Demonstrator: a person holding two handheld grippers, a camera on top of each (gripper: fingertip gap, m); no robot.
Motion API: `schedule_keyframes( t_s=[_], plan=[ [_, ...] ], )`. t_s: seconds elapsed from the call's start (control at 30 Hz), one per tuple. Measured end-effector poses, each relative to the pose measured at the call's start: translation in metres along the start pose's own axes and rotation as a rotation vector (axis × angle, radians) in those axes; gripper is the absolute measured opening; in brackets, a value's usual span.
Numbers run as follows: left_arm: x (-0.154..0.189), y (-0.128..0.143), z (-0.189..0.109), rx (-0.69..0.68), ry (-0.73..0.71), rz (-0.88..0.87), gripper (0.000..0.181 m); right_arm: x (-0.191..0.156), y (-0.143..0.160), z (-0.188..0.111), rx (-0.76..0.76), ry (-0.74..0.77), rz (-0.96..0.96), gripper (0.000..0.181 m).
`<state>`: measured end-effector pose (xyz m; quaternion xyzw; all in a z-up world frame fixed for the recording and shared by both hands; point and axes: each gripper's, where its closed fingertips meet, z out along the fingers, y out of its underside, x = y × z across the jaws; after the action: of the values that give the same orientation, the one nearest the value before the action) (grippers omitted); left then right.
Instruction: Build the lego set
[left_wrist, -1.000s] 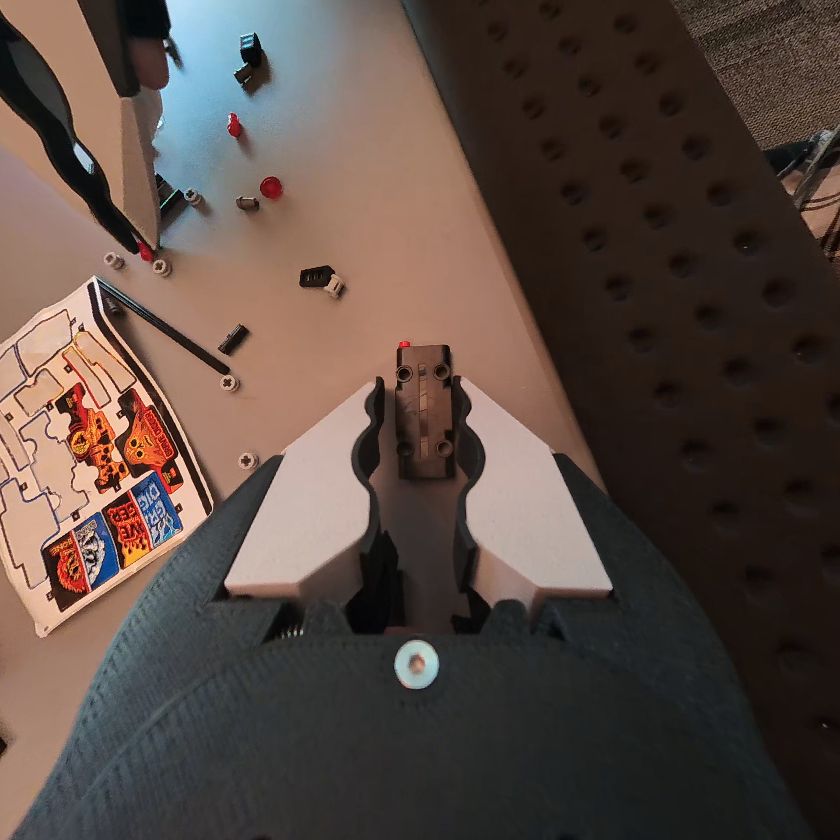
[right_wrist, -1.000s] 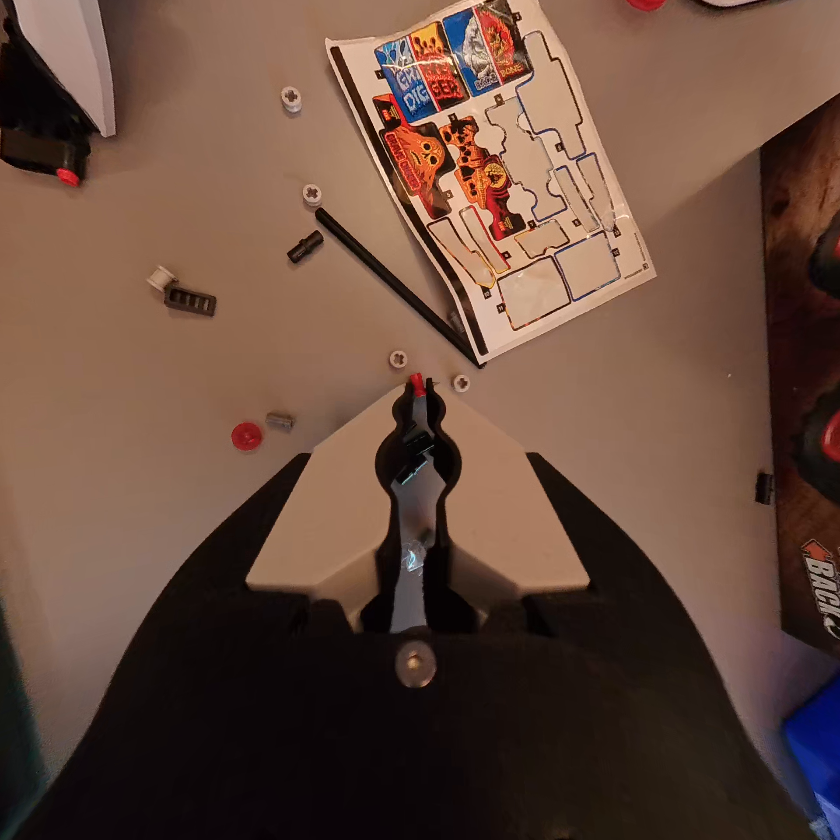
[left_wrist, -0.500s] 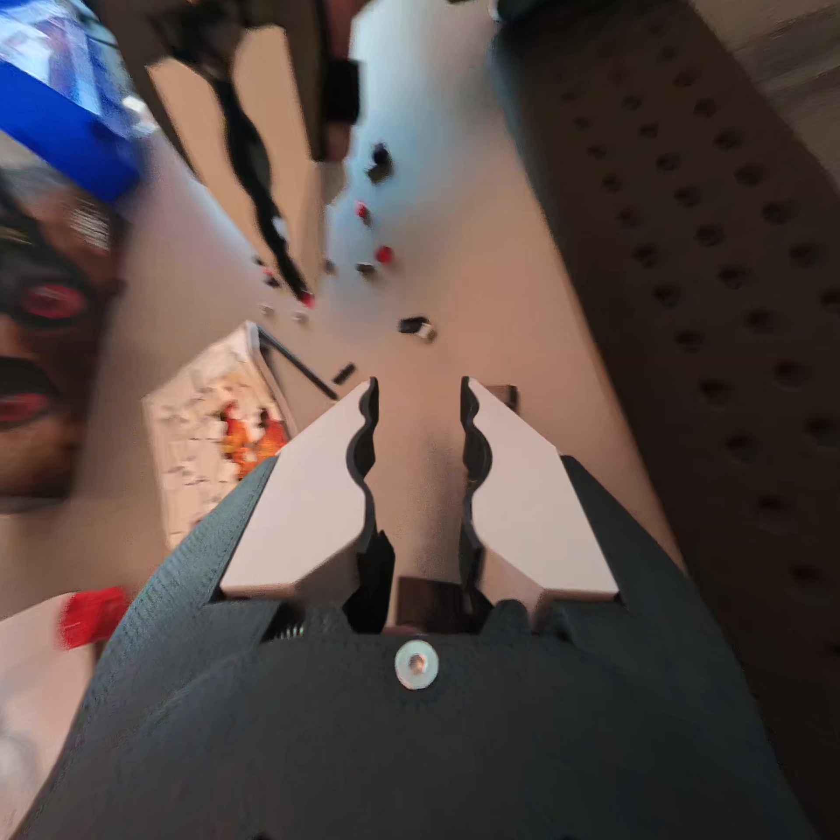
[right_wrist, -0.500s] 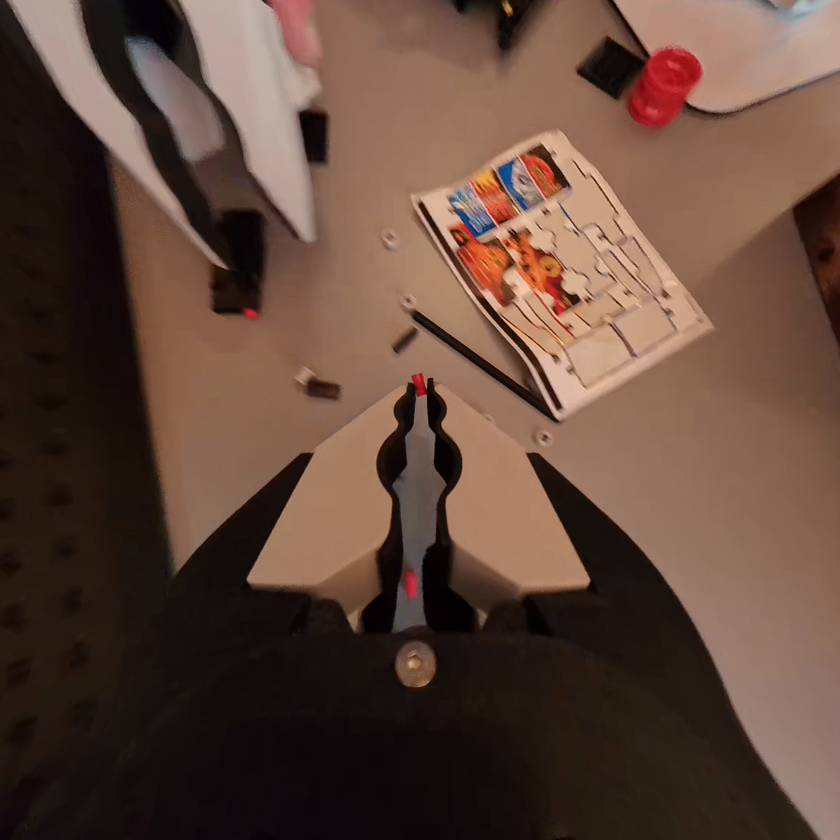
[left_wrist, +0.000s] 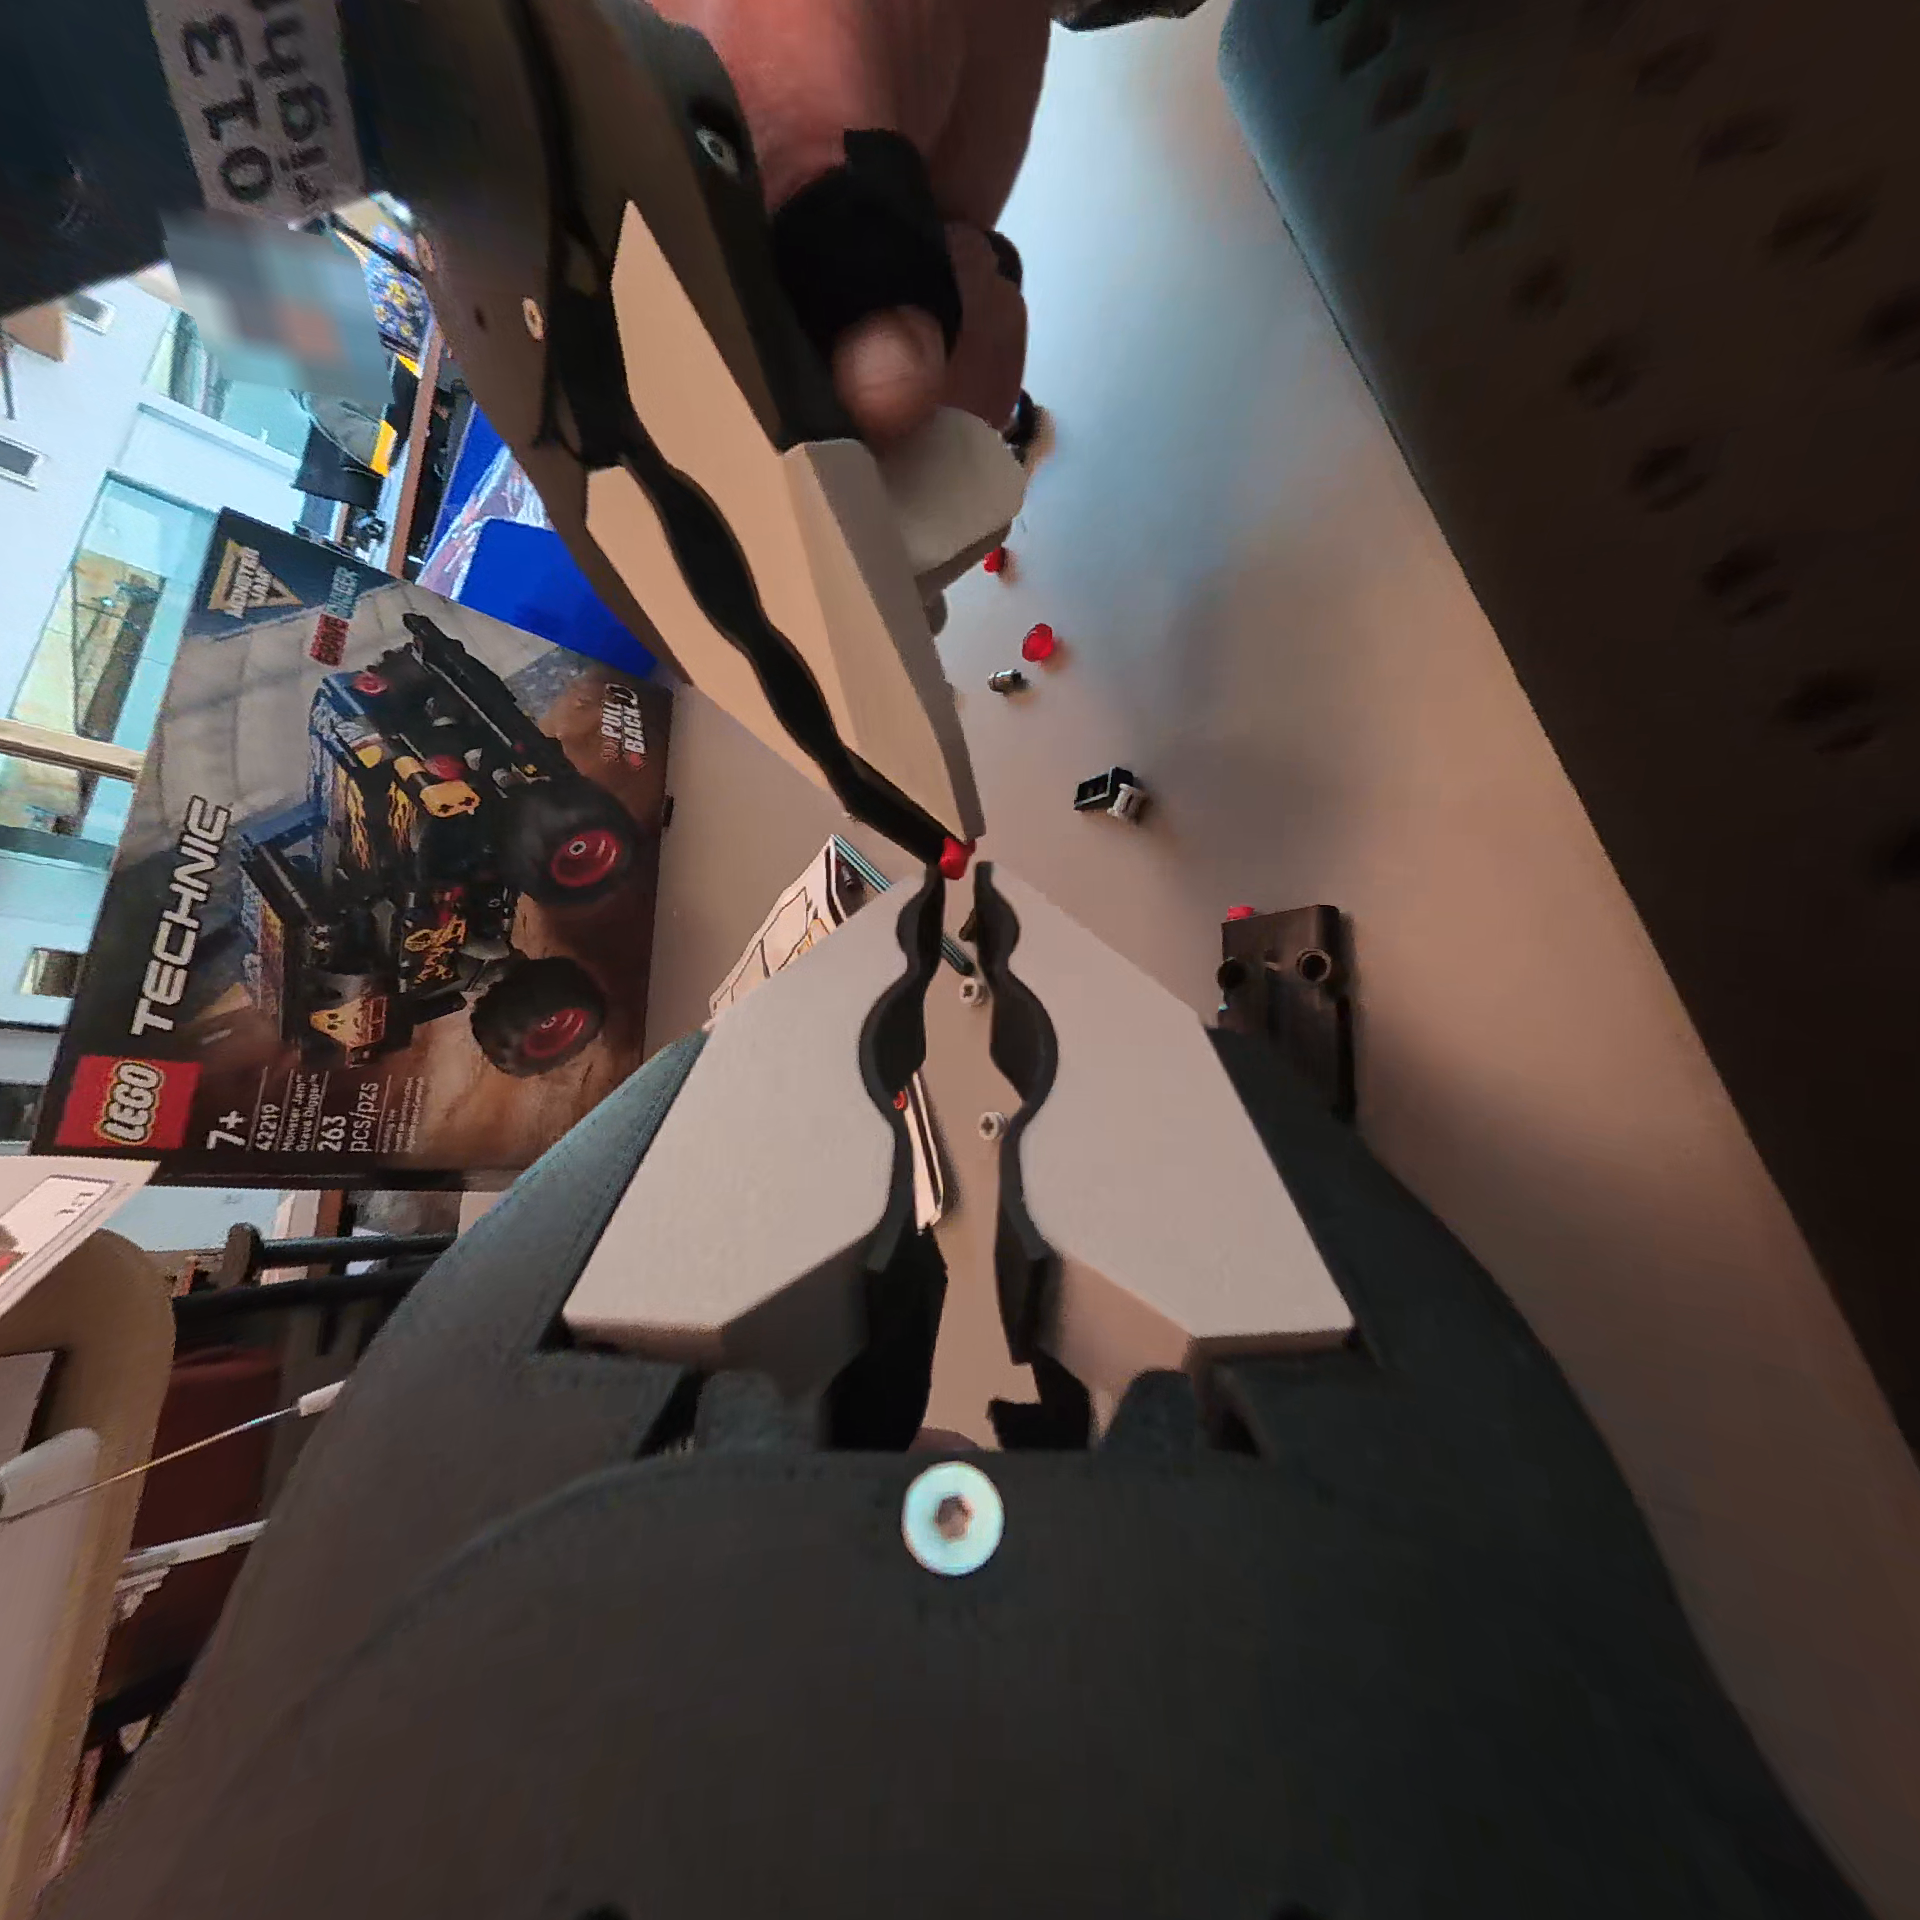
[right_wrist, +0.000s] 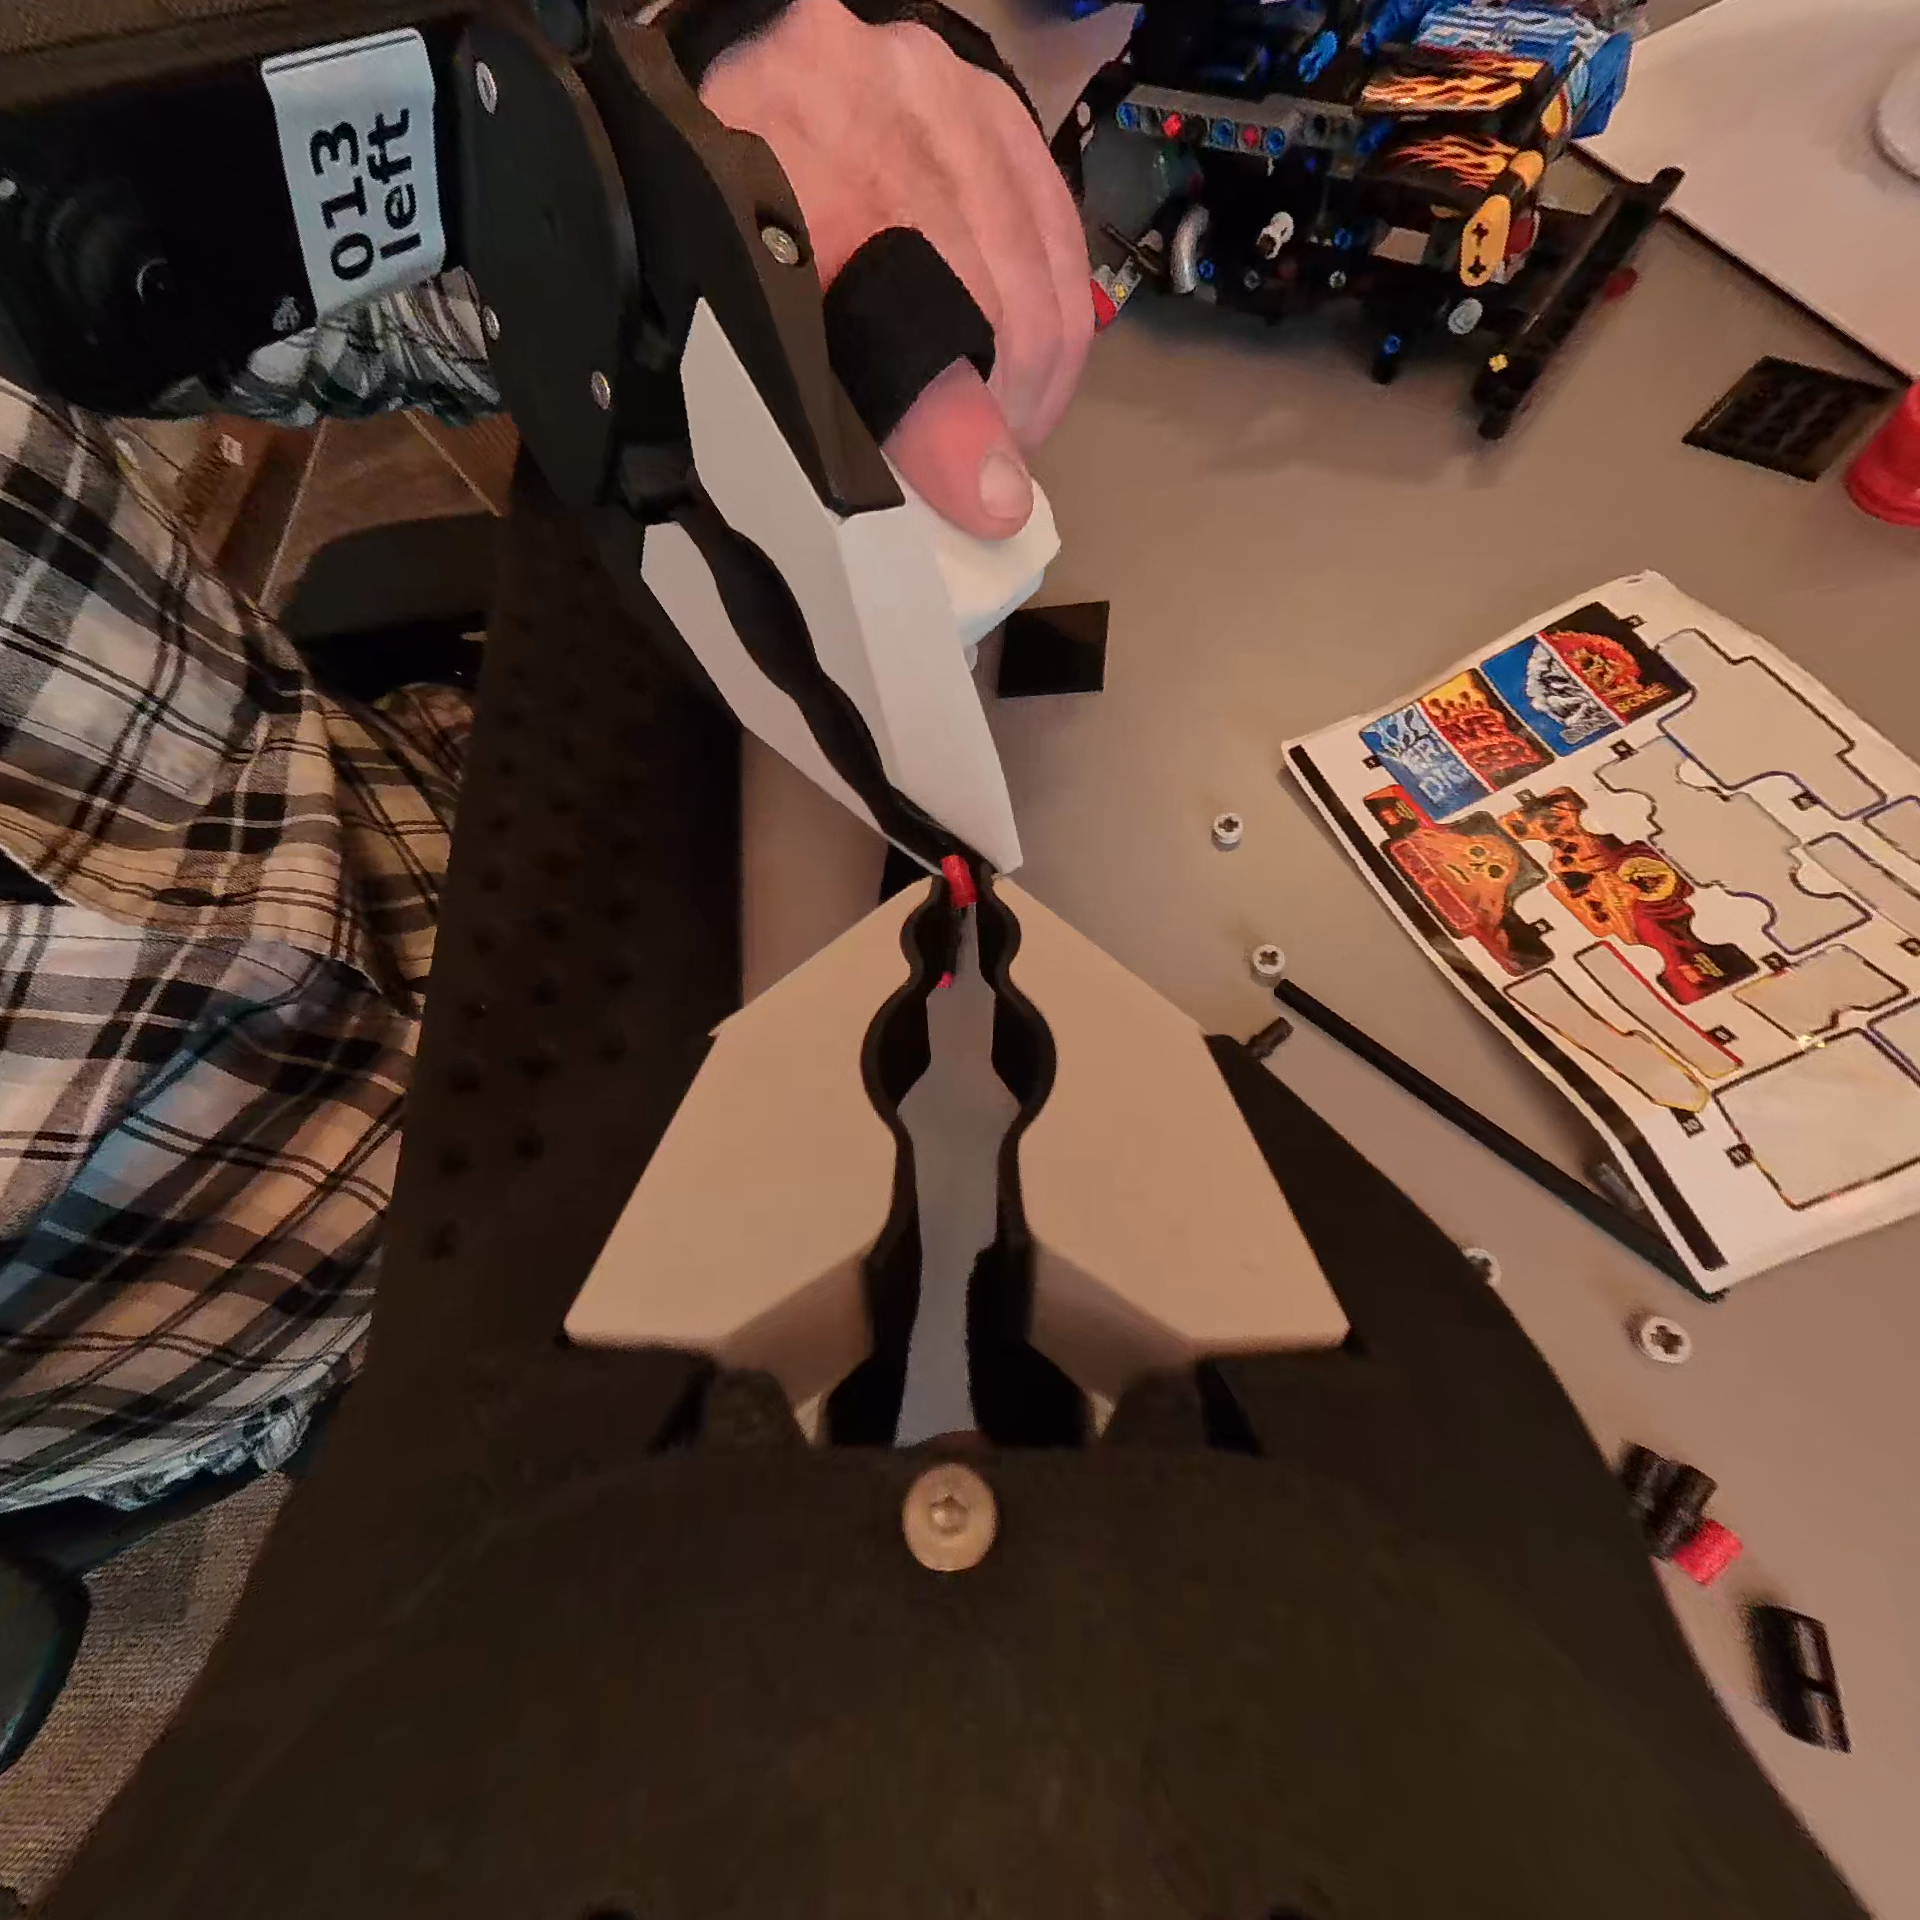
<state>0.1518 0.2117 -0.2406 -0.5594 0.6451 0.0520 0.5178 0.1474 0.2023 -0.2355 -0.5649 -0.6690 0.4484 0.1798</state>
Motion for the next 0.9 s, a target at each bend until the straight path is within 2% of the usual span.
schedule_keyframes(
  t_s=[0.23, 0.43, 0.63, 0.9],
  plan=[
    [-0.006, -0.007, -0.005, 0.028, -0.052, 0.037, 0.01, 0.001, -0.003, -0.003, 0.021, 0.001, 0.028, 0.002],
    [-0.002, -0.008, -0.004, 0.023, -0.051, 0.072, 0.005, 0.0, -0.001, -0.001, 0.015, -0.005, 0.036, 0.002],
    [-0.014, -0.015, -0.012, 0.094, -0.082, -0.005, 0.003, -0.003, -0.015, -0.01, 0.131, -0.026, 0.062, 0.003],
    [-0.021, -0.025, -0.02, 0.145, -0.144, 0.005, 0.003, -0.01, -0.025, -0.017, 0.235, -0.082, 0.102, 0.003]
  ],
)
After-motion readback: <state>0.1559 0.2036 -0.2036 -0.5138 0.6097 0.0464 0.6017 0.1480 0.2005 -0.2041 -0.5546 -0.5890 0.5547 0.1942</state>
